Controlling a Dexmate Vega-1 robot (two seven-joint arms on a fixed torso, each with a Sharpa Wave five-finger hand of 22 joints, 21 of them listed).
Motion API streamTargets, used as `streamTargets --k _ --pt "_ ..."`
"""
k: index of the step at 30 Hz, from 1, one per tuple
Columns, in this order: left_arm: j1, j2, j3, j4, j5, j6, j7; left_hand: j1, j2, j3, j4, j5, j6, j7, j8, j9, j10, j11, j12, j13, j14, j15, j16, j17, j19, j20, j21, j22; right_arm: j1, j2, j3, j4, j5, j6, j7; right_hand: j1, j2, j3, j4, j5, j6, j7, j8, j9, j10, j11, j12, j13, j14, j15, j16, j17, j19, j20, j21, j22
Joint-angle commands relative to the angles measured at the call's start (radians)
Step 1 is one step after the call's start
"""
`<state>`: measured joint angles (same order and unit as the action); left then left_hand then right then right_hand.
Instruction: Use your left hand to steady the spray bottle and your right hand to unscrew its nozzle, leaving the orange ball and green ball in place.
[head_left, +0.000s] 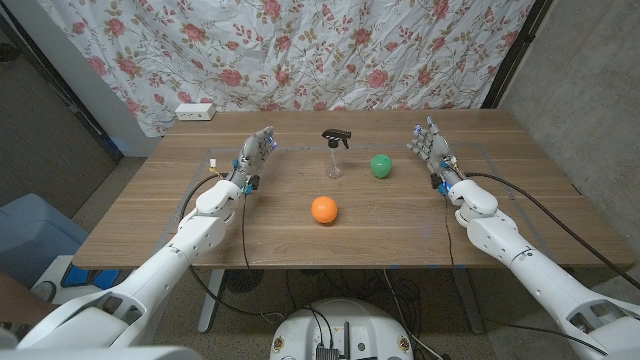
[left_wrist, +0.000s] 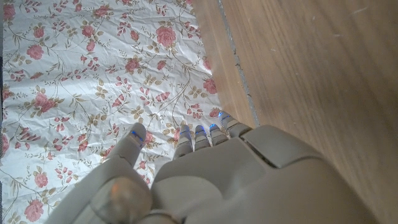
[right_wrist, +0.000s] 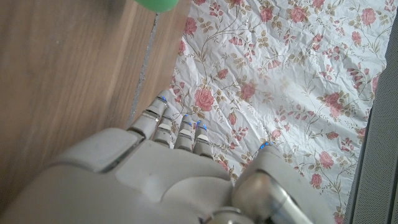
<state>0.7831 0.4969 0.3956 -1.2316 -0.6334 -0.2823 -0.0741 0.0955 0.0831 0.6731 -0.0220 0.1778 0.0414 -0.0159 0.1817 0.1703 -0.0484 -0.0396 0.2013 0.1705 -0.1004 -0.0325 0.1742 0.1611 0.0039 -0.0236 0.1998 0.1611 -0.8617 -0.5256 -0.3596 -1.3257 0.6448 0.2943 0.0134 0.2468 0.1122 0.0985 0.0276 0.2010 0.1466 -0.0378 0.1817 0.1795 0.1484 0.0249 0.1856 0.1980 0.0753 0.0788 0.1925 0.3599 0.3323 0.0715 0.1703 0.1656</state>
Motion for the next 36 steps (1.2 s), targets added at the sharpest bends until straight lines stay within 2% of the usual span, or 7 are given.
streamTargets --k 1,3,11,17,26,31,36 --pt "-0.091 0.004 0.045 0.074 0.036 0.026 -0.081 0.040 -0.014 0.007 -0.058 0.000 0.002 -0.011 0.006 0.002 0.000 -0.011 -0.002 0.004 -0.009 -0.016 0.002 0.006 -0.003 -0.017 -0.007 0.005 -0.021 0.000 0.004 -0.018 -0.024 0.031 -0.030 0.014 0.001 0.007 0.002 0.007 0.009 -0.003 0.004 0.001 0.006 0.002 0.006 0.002 0.011 0.000 0.007 0.003 0.007 -0.001 0.007 0.002" --pt "-0.099 0.010 0.050 0.074 0.039 0.031 -0.099 0.050 -0.018 0.009 -0.076 -0.001 0.001 -0.013 0.007 0.003 0.002 -0.015 -0.002 0.005 -0.011 -0.018 0.001 0.006 -0.006 -0.019 -0.010 0.005 -0.018 0.003 0.003 -0.010 -0.023 0.034 -0.026 0.014 0.001 0.008 0.002 0.008 0.009 -0.004 0.004 0.001 0.004 0.002 0.006 0.002 0.010 -0.002 0.007 0.002 0.006 -0.001 0.007 0.002" --pt "-0.112 0.038 0.065 0.053 0.051 0.052 -0.141 0.076 -0.033 0.011 -0.119 -0.002 -0.003 -0.022 0.009 0.003 0.007 -0.025 -0.003 0.005 -0.012 -0.022 0.002 0.007 -0.012 -0.023 -0.015 0.005 -0.016 0.009 0.000 0.002 -0.032 0.036 -0.039 0.012 0.002 0.009 0.001 0.010 0.009 -0.003 0.004 0.001 0.003 0.003 0.006 0.001 0.010 -0.002 0.007 -0.002 0.004 -0.003 0.008 0.002" --pt "-0.142 0.043 0.080 0.103 0.054 0.033 -0.220 0.103 -0.051 0.013 -0.153 -0.002 0.015 -0.030 0.019 0.004 0.032 -0.043 0.003 0.006 0.001 -0.031 0.006 0.007 -0.012 -0.024 -0.016 0.005 -0.025 0.019 0.003 0.007 -0.035 0.051 -0.056 0.012 0.003 0.010 0.000 0.011 0.008 -0.002 0.004 0.001 0.000 0.008 0.005 0.000 0.010 -0.002 0.006 -0.005 0.003 -0.003 0.009 0.002" --pt "-0.186 0.051 0.103 0.167 0.067 -0.002 -0.334 0.122 -0.069 0.011 -0.165 -0.004 0.031 -0.041 0.025 0.004 0.043 -0.053 0.003 0.006 0.005 -0.032 0.006 0.007 -0.020 -0.020 -0.019 0.005 -0.058 0.018 0.012 -0.017 -0.041 0.063 -0.087 0.012 0.005 0.012 -0.001 0.013 0.006 -0.001 0.004 0.000 -0.003 0.009 0.005 -0.001 0.007 -0.002 0.005 -0.009 0.000 -0.004 0.010 0.002" --pt "-0.218 0.028 0.105 0.241 0.039 -0.033 -0.430 0.138 -0.074 0.014 -0.168 -0.003 0.038 -0.043 0.027 0.004 0.042 -0.057 0.000 0.007 0.004 -0.028 0.005 0.008 -0.031 -0.011 -0.022 0.005 -0.073 0.009 0.012 -0.036 -0.056 0.063 -0.104 0.012 0.005 0.014 -0.002 0.014 0.004 0.001 0.004 0.000 -0.006 0.011 0.004 -0.001 0.005 0.001 0.004 -0.012 -0.001 -0.004 0.010 0.002" --pt "-0.230 0.020 0.107 0.273 0.038 -0.057 -0.469 0.153 -0.074 0.019 -0.169 0.001 0.044 -0.040 0.028 0.005 0.040 -0.054 -0.001 0.007 0.003 -0.022 0.004 0.008 -0.034 -0.003 -0.022 0.005 -0.086 -0.015 0.017 -0.062 -0.055 0.050 -0.095 0.012 0.006 0.017 -0.005 0.015 -0.011 0.001 -0.001 0.000 -0.019 0.009 0.001 -0.002 -0.005 0.002 0.001 -0.017 -0.008 -0.004 0.010 0.002"
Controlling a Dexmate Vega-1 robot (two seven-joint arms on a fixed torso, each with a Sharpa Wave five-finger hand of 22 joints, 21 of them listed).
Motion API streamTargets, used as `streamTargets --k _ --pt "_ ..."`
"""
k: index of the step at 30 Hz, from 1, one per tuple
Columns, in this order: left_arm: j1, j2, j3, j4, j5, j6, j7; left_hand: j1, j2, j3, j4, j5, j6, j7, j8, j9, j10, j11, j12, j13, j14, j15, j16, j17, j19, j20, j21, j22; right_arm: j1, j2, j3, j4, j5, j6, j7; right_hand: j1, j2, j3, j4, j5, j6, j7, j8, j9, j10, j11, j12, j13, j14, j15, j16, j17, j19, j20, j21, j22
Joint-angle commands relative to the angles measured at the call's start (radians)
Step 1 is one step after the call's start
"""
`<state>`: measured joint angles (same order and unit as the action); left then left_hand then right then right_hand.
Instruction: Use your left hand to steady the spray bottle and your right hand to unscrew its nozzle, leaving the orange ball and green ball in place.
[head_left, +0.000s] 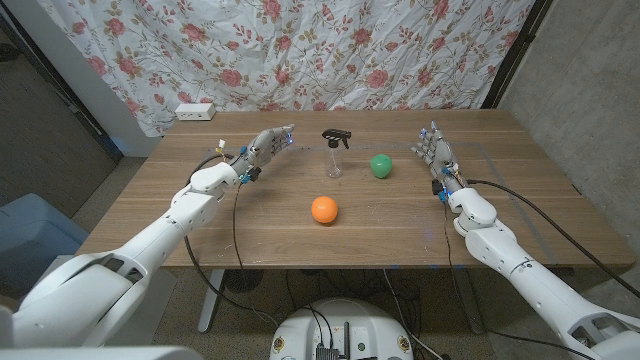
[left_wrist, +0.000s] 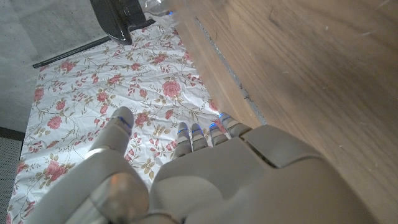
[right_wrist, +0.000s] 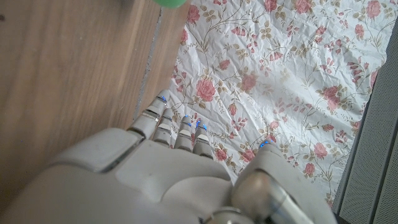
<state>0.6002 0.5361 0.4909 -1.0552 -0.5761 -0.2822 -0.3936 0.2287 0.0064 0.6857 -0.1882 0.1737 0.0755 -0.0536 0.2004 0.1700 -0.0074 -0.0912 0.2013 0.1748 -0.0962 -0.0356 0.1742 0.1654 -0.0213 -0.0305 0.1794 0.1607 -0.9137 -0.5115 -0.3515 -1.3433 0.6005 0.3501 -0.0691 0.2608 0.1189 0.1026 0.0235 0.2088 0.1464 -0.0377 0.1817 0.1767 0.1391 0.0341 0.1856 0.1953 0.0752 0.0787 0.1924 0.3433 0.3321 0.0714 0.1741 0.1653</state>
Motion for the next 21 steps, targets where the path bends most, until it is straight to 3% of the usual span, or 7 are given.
streamTargets --k 1,6,9,15,21 --pt "-0.051 -0.020 0.014 0.102 -0.016 -0.061 -0.155 0.025 0.002 0.008 -0.003 0.006 0.009 -0.003 0.009 0.005 -0.001 -0.004 -0.002 0.003 -0.001 -0.019 0.004 0.004 -0.010 0.004 -0.002 0.005 -0.035 -0.033 0.010 -0.047 -0.009 -0.009 -0.009 -0.002 0.000 0.013 -0.001 0.008 -0.014 0.001 -0.002 0.003 -0.011 0.000 0.001 0.000 -0.008 -0.001 0.001 -0.002 -0.009 -0.006 0.006 0.002" --pt "-0.069 -0.022 0.023 0.125 -0.002 -0.077 -0.184 0.051 -0.003 0.017 -0.004 0.010 0.010 -0.022 0.007 0.006 -0.002 -0.021 -0.003 0.003 -0.002 -0.029 0.003 0.004 -0.012 -0.006 -0.001 0.005 -0.045 -0.043 0.016 -0.061 -0.010 -0.012 -0.015 -0.002 0.000 0.015 -0.003 0.009 -0.019 0.003 -0.002 0.002 -0.015 -0.001 0.001 -0.001 -0.013 -0.004 0.000 -0.006 -0.019 -0.008 0.004 0.002" --pt "-0.085 -0.052 0.014 0.178 -0.035 -0.103 -0.237 0.061 -0.006 0.020 -0.004 0.009 0.010 -0.030 0.007 0.006 -0.003 -0.026 -0.004 0.004 -0.002 -0.033 0.003 0.004 -0.011 -0.006 0.000 0.005 -0.050 -0.041 0.019 -0.062 -0.010 -0.006 -0.021 -0.003 0.000 0.016 -0.004 0.009 -0.027 0.002 -0.004 0.002 -0.018 -0.001 0.000 -0.001 -0.014 -0.004 0.000 -0.008 -0.020 -0.008 0.004 0.002" --pt "-0.110 -0.059 0.024 0.212 -0.021 -0.125 -0.279 0.074 -0.010 0.024 -0.004 0.009 0.003 -0.031 0.004 0.006 -0.006 -0.024 -0.007 0.004 -0.008 -0.026 0.001 0.004 -0.013 -0.003 0.000 0.005 -0.050 -0.046 0.021 -0.063 -0.018 0.000 -0.020 -0.003 0.000 0.017 -0.005 0.010 -0.044 0.000 -0.008 0.002 -0.023 0.000 0.000 -0.001 -0.018 -0.003 0.000 -0.012 -0.025 -0.007 0.005 0.002" --pt "-0.137 -0.061 0.041 0.236 -0.003 -0.129 -0.321 0.118 -0.022 0.040 -0.004 0.010 -0.046 -0.044 -0.011 0.006 -0.043 -0.020 -0.018 0.004 -0.041 -0.012 -0.005 0.005 -0.056 0.002 -0.009 0.005 -0.046 -0.047 0.023 -0.061 -0.019 0.003 -0.017 -0.006 0.000 0.020 -0.007 0.011 -0.092 0.001 -0.017 0.001 -0.041 0.009 -0.003 -0.002 -0.024 0.006 0.000 -0.019 -0.031 -0.004 0.006 0.002"
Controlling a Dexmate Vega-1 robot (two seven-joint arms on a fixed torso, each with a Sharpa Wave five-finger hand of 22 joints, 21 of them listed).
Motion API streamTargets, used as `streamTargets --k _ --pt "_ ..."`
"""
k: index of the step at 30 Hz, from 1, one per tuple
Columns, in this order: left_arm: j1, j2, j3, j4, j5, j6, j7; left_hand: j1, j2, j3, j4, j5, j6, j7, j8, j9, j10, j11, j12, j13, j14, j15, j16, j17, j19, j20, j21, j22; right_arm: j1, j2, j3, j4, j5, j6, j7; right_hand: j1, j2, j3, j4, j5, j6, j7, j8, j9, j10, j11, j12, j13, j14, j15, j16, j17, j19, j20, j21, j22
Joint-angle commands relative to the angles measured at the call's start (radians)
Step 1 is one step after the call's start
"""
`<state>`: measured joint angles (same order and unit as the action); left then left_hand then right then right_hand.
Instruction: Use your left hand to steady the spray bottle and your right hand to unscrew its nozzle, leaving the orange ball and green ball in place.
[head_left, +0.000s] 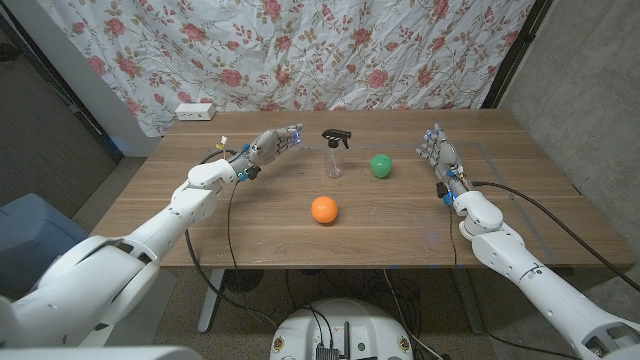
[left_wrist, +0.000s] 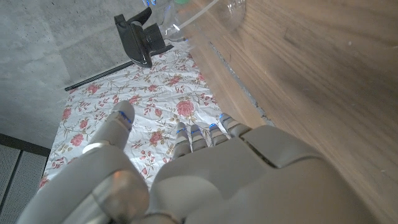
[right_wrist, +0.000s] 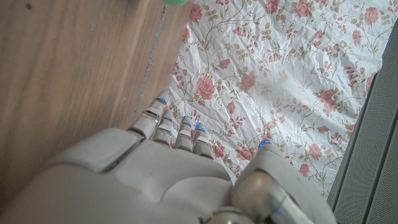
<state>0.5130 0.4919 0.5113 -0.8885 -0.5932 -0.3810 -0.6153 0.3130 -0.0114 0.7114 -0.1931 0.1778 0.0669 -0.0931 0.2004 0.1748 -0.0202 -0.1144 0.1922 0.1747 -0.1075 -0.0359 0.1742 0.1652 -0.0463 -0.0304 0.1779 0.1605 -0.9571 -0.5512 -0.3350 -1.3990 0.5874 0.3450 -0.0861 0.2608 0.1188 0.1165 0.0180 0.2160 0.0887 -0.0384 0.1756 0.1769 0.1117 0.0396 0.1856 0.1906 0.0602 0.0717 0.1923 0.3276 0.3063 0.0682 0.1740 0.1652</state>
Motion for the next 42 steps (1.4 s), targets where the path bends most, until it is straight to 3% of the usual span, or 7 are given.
streamTargets --k 1,6,12,17,31,42 --pt "-0.054 -0.020 0.022 0.075 0.015 -0.034 -0.106 0.047 -0.008 0.019 0.001 0.006 -0.055 -0.006 -0.014 0.001 -0.047 0.006 -0.012 0.005 -0.046 -0.004 -0.006 0.005 -0.048 0.006 -0.009 0.005 -0.001 -0.006 0.006 -0.002 -0.007 0.012 0.000 -0.007 0.000 0.006 -0.002 0.003 -0.046 0.004 -0.011 0.001 -0.016 0.004 -0.003 0.003 -0.009 0.014 0.001 -0.005 -0.005 0.000 0.007 0.002" --pt "-0.069 -0.007 0.045 0.062 0.042 -0.018 -0.131 0.094 -0.024 0.035 0.003 0.004 -0.126 -0.010 -0.021 0.002 -0.107 0.021 -0.016 0.005 -0.099 0.014 -0.007 0.005 -0.103 0.008 -0.009 0.005 0.008 -0.004 0.005 0.006 -0.008 0.013 0.005 -0.008 0.000 0.008 -0.004 0.004 -0.075 0.002 -0.012 0.001 -0.022 0.006 -0.002 0.002 -0.011 0.014 0.002 -0.009 -0.009 -0.001 0.007 0.002" --pt "-0.031 0.039 0.058 -0.048 0.070 0.032 -0.090 0.130 -0.040 0.044 0.004 0.003 -0.186 -0.005 -0.021 0.003 -0.162 0.032 -0.017 0.005 -0.145 0.032 -0.006 0.005 -0.146 0.013 -0.007 0.005 0.018 -0.006 0.007 0.022 -0.002 0.018 0.023 -0.009 0.001 0.010 -0.005 0.004 -0.081 0.005 -0.007 0.000 -0.029 0.010 -0.002 0.002 -0.017 0.012 0.001 -0.012 -0.012 -0.001 0.007 0.002" --pt "-0.024 0.055 0.079 -0.092 0.108 0.049 -0.059 0.155 -0.052 0.050 0.005 0.001 -0.240 -0.005 -0.024 0.003 -0.209 0.036 -0.016 0.005 -0.184 0.046 -0.006 0.006 -0.180 0.015 -0.006 0.006 0.026 -0.009 0.008 0.032 0.003 0.016 0.035 -0.009 0.001 0.011 -0.006 0.004 -0.085 0.006 -0.006 0.000 -0.032 0.010 -0.002 0.002 -0.019 0.011 0.001 -0.014 -0.015 0.000 0.007 0.002" --pt "-0.042 0.036 0.125 -0.095 0.189 0.043 0.008 0.191 -0.075 0.052 0.008 -0.001 -0.316 0.004 -0.020 0.003 -0.290 0.057 -0.016 0.005 -0.255 0.069 -0.006 0.006 -0.269 0.038 -0.011 0.007 0.039 -0.002 0.010 0.064 0.012 0.033 0.053 -0.012 0.000 0.014 -0.009 0.004 -0.093 0.007 -0.001 0.000 -0.040 0.012 -0.001 0.001 -0.026 0.014 0.001 -0.019 -0.020 0.001 0.007 0.002" --pt "-0.055 -0.001 0.144 -0.050 0.214 0.022 0.041 0.201 -0.085 0.050 0.009 -0.001 -0.350 0.012 -0.020 0.003 -0.312 0.059 -0.013 0.005 -0.275 0.075 -0.003 0.007 -0.296 0.046 -0.007 0.007 0.036 0.005 0.012 0.076 0.020 0.043 0.056 -0.015 0.000 0.015 -0.009 0.004 -0.095 0.007 0.001 0.000 -0.043 0.014 0.000 0.001 -0.027 0.016 0.003 -0.023 -0.022 0.002 0.008 0.002"
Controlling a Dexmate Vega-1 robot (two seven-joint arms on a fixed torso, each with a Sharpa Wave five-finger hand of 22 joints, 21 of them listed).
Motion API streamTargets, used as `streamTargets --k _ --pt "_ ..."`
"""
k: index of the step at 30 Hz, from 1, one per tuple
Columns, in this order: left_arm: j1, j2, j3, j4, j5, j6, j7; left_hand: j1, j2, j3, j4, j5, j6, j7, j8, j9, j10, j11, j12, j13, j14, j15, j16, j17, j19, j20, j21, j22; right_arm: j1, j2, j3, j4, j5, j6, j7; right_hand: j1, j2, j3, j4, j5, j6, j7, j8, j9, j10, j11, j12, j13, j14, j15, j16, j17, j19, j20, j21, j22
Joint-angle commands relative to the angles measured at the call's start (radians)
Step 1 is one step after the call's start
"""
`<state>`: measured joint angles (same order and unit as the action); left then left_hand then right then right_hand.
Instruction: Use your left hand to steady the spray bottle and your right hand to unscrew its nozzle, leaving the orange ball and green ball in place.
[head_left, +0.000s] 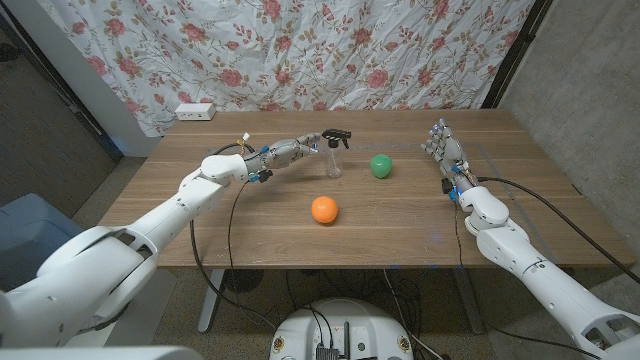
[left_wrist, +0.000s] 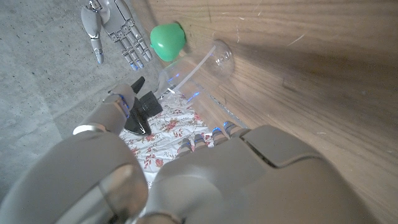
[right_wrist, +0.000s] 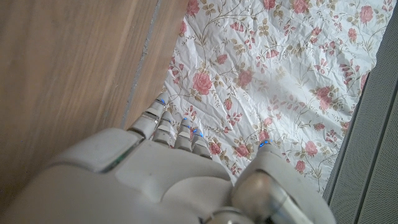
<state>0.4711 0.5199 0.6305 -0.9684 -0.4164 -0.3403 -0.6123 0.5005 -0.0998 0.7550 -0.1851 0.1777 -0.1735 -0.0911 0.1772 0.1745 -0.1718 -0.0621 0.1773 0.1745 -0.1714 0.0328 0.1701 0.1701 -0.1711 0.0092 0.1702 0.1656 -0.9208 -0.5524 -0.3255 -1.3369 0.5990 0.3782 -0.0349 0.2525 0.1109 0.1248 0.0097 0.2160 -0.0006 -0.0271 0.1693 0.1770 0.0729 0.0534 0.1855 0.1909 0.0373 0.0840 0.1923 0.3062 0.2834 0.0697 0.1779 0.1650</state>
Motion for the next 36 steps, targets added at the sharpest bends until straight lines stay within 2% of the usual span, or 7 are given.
streamTargets --k 1,16,28,36 --pt "-0.016 -0.037 0.029 0.040 0.042 -0.022 0.043 0.014 0.003 0.006 0.001 -0.001 -0.110 0.009 0.004 0.003 -0.160 0.007 0.002 0.005 -0.212 0.007 0.001 0.002 -0.171 0.006 0.001 0.002 -0.001 0.008 0.003 0.017 0.012 0.011 0.007 -0.006 0.008 0.007 -0.001 0.004 -0.006 -0.004 0.008 0.000 -0.004 0.000 0.000 0.001 -0.003 0.005 0.003 -0.001 0.001 0.000 0.004 0.002" --pt "-0.044 -0.090 0.052 0.127 0.064 -0.056 0.059 0.021 -0.004 0.004 0.001 0.000 -0.108 0.010 0.012 0.003 -0.149 0.006 0.011 0.005 -0.202 0.008 0.008 0.002 -0.167 0.005 0.008 0.003 -0.001 0.026 0.002 0.038 0.023 0.033 0.020 -0.010 0.007 0.008 -0.002 0.004 -0.002 -0.004 0.012 -0.001 -0.006 0.001 0.002 0.001 -0.006 0.007 0.004 -0.005 -0.001 0.003 0.005 0.002" --pt "-0.067 -0.126 0.065 0.196 0.076 -0.086 0.059 0.041 -0.018 0.000 0.001 0.001 -0.057 0.017 0.036 0.003 -0.081 -0.002 0.033 0.006 -0.137 -0.014 0.025 0.002 -0.127 0.003 0.021 0.002 -0.024 0.019 0.011 0.020 0.027 0.040 0.010 -0.014 0.007 0.010 -0.003 0.004 -0.001 -0.003 0.014 -0.001 -0.007 0.001 0.004 0.001 -0.005 0.009 0.007 -0.009 -0.001 0.004 0.006 0.002" --pt "-0.085 -0.158 0.066 0.268 0.075 -0.122 0.056 0.061 -0.029 -0.004 0.001 0.003 -0.002 0.039 0.055 0.003 -0.034 -0.008 0.041 0.007 -0.082 -0.033 0.031 0.001 -0.084 0.002 0.028 0.002 -0.035 0.015 0.018 0.013 0.031 0.044 0.009 -0.015 0.008 0.011 -0.004 0.004 0.000 -0.003 0.014 -0.001 -0.006 0.000 0.005 0.001 -0.005 0.010 0.008 -0.011 -0.001 0.006 0.006 0.002"
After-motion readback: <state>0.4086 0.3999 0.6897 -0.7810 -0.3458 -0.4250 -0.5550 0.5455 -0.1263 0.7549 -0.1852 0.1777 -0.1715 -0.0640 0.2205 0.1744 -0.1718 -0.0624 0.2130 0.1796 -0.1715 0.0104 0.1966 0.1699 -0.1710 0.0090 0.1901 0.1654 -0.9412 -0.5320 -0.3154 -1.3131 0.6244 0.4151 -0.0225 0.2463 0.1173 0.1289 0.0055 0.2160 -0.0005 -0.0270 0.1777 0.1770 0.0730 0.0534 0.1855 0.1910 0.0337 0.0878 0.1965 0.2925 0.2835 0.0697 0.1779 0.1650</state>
